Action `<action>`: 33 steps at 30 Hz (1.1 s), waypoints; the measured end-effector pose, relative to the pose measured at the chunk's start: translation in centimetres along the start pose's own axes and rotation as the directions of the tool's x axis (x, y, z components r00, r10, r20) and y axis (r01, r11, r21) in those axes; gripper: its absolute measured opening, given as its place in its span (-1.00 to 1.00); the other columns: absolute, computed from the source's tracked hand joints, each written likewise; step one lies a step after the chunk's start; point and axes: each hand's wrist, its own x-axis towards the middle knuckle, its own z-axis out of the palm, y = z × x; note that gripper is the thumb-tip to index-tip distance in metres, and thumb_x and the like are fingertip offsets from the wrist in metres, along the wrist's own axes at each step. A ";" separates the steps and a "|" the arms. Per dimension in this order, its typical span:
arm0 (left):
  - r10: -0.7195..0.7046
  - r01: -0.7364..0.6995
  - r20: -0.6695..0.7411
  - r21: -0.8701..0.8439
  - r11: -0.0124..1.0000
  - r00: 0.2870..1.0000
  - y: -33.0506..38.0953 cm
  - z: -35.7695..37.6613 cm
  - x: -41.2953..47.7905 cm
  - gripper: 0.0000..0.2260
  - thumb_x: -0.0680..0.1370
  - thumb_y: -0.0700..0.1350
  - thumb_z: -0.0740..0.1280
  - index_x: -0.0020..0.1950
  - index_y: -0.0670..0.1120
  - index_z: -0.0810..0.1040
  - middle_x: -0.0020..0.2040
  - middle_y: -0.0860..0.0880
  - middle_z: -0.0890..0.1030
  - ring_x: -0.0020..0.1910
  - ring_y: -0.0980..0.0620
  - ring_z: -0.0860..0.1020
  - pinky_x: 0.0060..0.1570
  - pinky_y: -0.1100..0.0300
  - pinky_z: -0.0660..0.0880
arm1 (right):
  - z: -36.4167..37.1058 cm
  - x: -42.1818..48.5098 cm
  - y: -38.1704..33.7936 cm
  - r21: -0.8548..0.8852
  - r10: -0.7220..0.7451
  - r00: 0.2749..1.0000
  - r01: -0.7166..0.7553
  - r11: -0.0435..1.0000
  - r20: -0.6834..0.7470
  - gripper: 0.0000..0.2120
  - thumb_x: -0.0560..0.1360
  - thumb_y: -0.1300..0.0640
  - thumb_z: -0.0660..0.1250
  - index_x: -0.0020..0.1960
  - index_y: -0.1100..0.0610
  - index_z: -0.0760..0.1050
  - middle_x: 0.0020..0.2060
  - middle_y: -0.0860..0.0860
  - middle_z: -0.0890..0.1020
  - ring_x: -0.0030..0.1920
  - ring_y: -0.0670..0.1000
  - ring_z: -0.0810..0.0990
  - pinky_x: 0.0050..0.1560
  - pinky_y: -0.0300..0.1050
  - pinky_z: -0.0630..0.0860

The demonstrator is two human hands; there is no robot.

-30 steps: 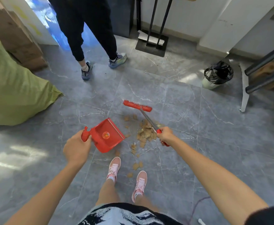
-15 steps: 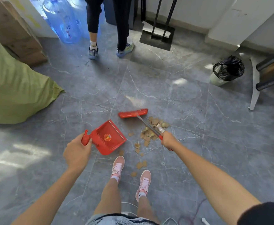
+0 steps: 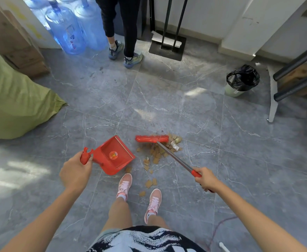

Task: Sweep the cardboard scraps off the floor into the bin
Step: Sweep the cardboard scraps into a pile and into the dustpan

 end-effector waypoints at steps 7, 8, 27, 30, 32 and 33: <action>-0.052 0.051 -0.064 -0.012 0.999 0.997 -1.8 -0.9 -4.4 -0.87 0.52 0.00 0.34 -0.11 -0.04 0.58 -0.35 -0.14 0.58 -0.31 -0.23 0.54 -0.35 0.07 0.42 | 0.3 -2.8 1.9 0.420 0.099 0.991 -0.128 0.899 0.090 -0.53 0.56 0.33 0.18 0.44 0.09 0.34 -0.42 0.08 0.36 -0.55 -0.06 0.28 -0.60 -0.27 0.29; -0.057 0.057 -0.064 -0.004 0.998 0.996 -2.0 -0.9 -4.8 -0.88 0.52 -0.01 0.34 -0.11 -0.04 0.58 -0.34 -0.14 0.59 -0.31 -0.23 0.55 -0.35 0.06 0.43 | 0.4 -3.2 1.6 0.458 0.098 0.989 -0.139 0.878 0.112 -0.54 0.57 0.33 0.18 0.44 0.10 0.34 -0.42 0.08 0.36 -0.56 -0.07 0.28 -0.61 -0.28 0.29; -0.133 0.133 -0.031 0.013 0.991 0.991 -8.1 -2.0 -4.1 -0.88 0.51 -0.02 0.35 -0.03 -0.04 0.60 -0.25 -0.15 0.62 -0.23 -0.24 0.58 -0.28 0.03 0.46 | 9.1 -5.6 -11.5 0.618 0.147 0.847 -0.481 0.622 0.512 -0.82 0.59 0.33 0.08 -0.19 0.22 0.27 -0.37 0.07 0.30 -0.72 -0.16 0.25 -0.71 -0.42 0.20; -0.133 0.134 -0.018 0.024 0.991 0.991 -8.9 -2.1 -3.8 -0.88 0.51 -0.02 0.34 -0.04 -0.05 0.60 -0.26 -0.13 0.61 -0.24 -0.22 0.57 -0.29 0.03 0.47 | 10.6 -4.8 -13.0 0.608 0.158 0.815 -0.530 0.592 0.557 -0.82 0.60 0.31 0.08 -0.19 0.21 0.26 -0.38 0.08 0.32 -0.74 -0.15 0.25 -0.72 -0.42 0.21; -0.147 0.148 -0.014 0.032 0.989 0.989 -9.2 -2.1 -3.7 -0.87 0.52 -0.03 0.35 -0.04 -0.06 0.60 -0.27 -0.15 0.61 -0.24 -0.23 0.58 -0.29 0.04 0.46 | 11.3 -4.2 -13.4 0.598 0.172 0.795 -0.561 0.573 0.581 -0.81 0.60 0.32 0.07 -0.20 0.21 0.26 -0.41 0.07 0.31 -0.75 -0.14 0.24 -0.72 -0.42 0.21; -0.155 0.156 -0.011 0.039 0.987 0.988 -9.4 -2.1 -3.7 -0.87 0.52 -0.03 0.35 -0.04 -0.06 0.60 -0.27 -0.16 0.61 -0.24 -0.24 0.58 -0.29 0.04 0.45 | 11.6 -3.8 -13.5 0.590 0.179 0.787 -0.572 0.569 0.590 -0.80 0.60 0.32 0.07 -0.20 0.21 0.26 -0.42 0.06 0.30 -0.75 -0.14 0.24 -0.72 -0.42 0.21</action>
